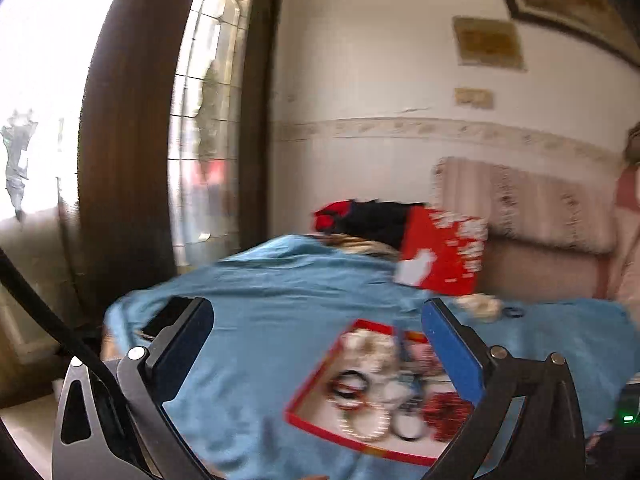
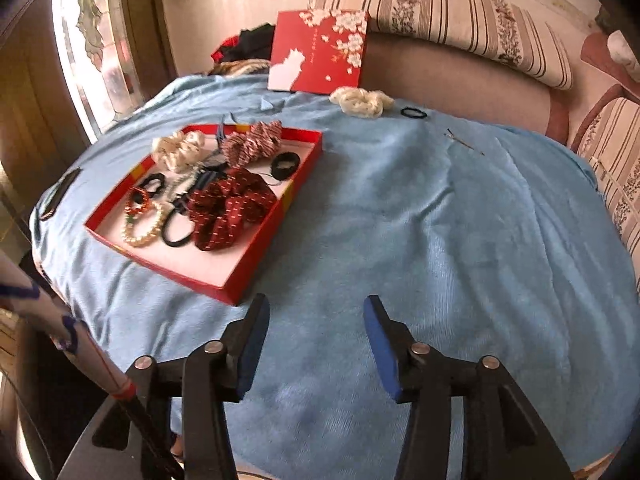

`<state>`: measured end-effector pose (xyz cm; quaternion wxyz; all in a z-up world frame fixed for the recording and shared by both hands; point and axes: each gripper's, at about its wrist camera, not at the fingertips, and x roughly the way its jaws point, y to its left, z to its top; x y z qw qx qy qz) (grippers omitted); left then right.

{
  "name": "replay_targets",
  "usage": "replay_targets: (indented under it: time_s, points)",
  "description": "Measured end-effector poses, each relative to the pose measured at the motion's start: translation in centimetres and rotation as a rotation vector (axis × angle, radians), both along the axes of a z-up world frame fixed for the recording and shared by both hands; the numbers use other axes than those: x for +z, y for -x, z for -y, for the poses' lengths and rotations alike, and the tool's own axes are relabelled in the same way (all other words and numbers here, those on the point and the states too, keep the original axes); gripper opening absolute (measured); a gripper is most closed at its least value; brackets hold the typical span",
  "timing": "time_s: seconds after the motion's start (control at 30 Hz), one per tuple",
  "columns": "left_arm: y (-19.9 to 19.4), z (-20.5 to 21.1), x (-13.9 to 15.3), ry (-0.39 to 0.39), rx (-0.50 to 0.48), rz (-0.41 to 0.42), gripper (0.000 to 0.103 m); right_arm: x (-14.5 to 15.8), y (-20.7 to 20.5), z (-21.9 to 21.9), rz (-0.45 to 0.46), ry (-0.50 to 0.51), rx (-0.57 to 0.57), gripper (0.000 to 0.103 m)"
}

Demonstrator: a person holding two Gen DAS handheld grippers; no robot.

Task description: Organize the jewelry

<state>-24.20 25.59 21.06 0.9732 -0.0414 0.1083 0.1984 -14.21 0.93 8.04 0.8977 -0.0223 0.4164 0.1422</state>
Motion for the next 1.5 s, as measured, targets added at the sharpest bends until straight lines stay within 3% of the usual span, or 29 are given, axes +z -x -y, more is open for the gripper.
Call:
replay_targets:
  time_s: [0.13, 0.33, 0.47, 0.7, 0.93, 1.5]
  points:
    - [-0.7, 1.3, -1.4, 0.062, -0.069, -0.086, 0.103, 0.4, 1.1, -0.1, 0.024, 0.0, 0.005, 0.057]
    - [-1.2, 4.5, -4.3, 0.068, -0.114, -0.177, 0.103, -0.1, 1.9, 0.4, 0.023, 0.004, -0.001, 0.058]
    - [-2.4, 6.1, -6.3, 0.117, -0.187, -0.293, 0.103, -0.9, 2.0, 0.8, 0.004, -0.007, -0.011, 0.059]
    - [-3.9, 6.9, -10.0, 0.159, -0.193, -0.479, 0.103, -1.8, 1.7, 0.9, -0.012, 0.017, -0.035, 0.059]
    - [-4.1, 6.8, -11.2, 0.103, -0.127, -0.523, 0.103, -2.5, 1.4, 0.3, -0.03, 0.034, -0.034, 0.061]
    - [-4.9, 4.9, -12.5, 0.136, -0.122, -0.585, 0.103, -2.2, 1.2, -1.8, -0.012, 0.099, -0.01, 0.065]
